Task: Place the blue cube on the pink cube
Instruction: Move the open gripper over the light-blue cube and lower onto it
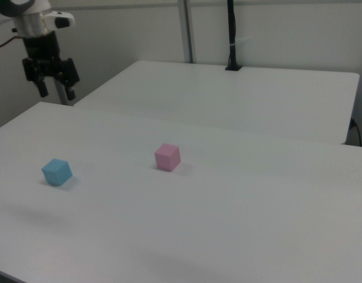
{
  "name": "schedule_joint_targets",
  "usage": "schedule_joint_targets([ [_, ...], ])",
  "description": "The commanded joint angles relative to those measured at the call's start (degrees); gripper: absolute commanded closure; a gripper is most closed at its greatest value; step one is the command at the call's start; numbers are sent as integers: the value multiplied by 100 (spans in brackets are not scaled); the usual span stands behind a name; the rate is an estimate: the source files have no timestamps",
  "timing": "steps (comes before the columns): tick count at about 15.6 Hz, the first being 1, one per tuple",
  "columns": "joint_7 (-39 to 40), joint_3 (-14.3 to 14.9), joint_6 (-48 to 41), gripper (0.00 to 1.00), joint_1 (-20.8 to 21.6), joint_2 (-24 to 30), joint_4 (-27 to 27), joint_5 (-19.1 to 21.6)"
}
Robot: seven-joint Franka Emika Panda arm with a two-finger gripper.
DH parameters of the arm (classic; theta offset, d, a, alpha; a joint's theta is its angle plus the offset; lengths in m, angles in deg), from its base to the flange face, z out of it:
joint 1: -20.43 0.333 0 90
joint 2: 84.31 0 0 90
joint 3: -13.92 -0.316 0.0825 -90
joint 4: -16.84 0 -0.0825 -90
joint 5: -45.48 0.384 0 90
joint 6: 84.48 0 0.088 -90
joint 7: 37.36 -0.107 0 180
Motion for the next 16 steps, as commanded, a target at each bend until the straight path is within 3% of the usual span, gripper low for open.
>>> schedule_joint_targets([
  [1,-832,70,227,0,528,-89,-3,78],
  [8,-1853,70,965,0,1267,-458,-3,78],
  [11,-1925,70,1159,0,1338,-582,-73,78],
  [16,-1925,79,2054,0,1505,-994,-889,17],
])
